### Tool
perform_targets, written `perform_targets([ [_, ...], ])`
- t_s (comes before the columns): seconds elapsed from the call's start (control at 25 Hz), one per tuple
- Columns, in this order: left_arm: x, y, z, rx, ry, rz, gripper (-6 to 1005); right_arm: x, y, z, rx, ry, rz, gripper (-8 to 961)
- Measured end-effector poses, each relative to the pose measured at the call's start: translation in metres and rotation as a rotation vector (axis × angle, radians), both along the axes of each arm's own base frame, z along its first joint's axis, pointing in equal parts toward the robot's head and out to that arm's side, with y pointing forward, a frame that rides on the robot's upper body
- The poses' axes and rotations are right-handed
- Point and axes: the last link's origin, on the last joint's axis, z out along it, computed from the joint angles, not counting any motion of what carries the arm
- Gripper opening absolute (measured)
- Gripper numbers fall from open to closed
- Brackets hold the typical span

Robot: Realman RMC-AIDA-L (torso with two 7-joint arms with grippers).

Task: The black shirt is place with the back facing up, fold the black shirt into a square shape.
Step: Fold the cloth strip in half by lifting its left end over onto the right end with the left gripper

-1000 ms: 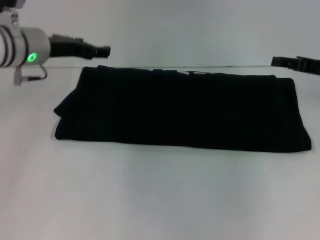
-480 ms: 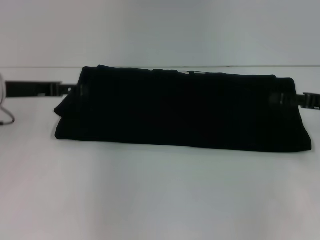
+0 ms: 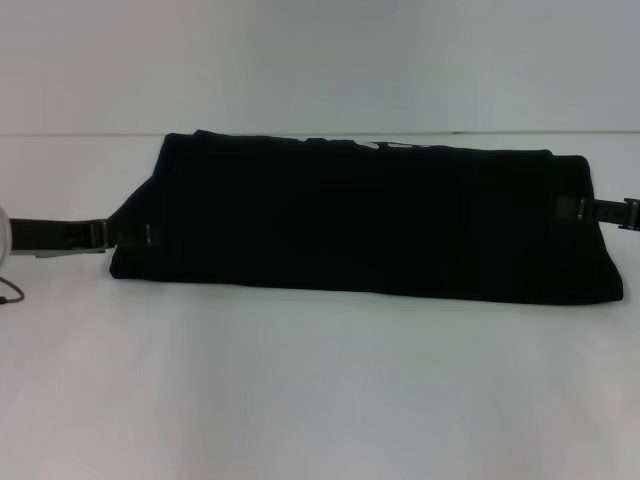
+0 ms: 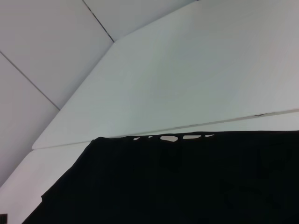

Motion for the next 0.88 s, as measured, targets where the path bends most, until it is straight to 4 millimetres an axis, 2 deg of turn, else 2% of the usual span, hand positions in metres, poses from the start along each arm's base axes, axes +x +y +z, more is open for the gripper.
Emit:
perform_targets([
  [0.24,-0.01,0.006,-0.012,0.018,0.03,0.04,951,-0.002,0.002,0.0,0.0,0.0,0.006,666],
  [0.4,-0.014,0.009,-0.013,0.039,0.055,0.057,951,-0.003,0.003,-0.001,0.0,-0.001,0.008,666],
  [0.88,-0.01,0.008,-0.024,-0.008,0.07,0.039,950,-0.002,0.003,0.0,0.008,-0.003,0.001,665],
])
